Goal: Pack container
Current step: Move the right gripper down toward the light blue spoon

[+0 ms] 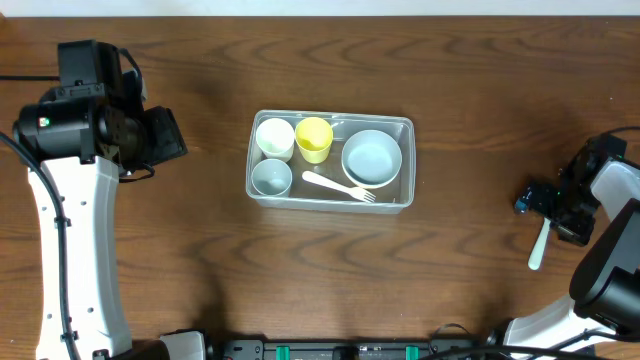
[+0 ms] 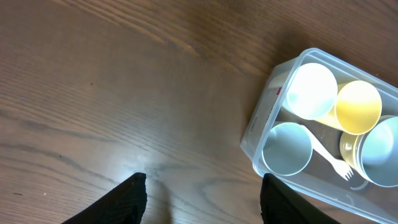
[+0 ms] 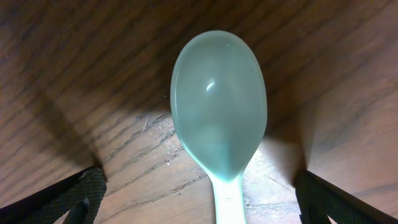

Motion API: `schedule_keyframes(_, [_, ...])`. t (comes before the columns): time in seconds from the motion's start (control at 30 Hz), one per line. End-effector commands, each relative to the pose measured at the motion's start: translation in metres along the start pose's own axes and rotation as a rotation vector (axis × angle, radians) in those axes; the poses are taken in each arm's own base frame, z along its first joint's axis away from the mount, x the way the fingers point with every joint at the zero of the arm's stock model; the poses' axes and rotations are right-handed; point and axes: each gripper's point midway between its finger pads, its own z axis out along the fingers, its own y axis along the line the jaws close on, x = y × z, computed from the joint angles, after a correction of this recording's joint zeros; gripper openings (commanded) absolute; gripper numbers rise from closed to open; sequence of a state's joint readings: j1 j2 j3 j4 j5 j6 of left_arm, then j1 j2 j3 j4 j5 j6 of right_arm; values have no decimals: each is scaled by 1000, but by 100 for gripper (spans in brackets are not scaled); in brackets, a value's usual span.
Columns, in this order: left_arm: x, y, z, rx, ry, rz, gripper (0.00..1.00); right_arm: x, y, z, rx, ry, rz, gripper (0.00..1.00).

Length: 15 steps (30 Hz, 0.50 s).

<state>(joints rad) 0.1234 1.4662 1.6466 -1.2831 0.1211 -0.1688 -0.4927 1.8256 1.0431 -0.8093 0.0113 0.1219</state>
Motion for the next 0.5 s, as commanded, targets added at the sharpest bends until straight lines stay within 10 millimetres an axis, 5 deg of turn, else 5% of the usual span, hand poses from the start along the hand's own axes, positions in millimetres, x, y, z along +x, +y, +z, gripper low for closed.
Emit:
schedule_keyframes(0.0, [1, 2, 2, -5, 8, -9, 59, 14, -3, 15, 31, 52, -14, 99])
schedule_keyframes(0.2, [1, 2, 2, -5, 9, -9, 59, 15, 0, 15, 13, 54, -14, 90])
schedule_keyframes(0.47, [1, 2, 2, -5, 9, -9, 59, 14, 0, 16, 13, 53, -13, 64])
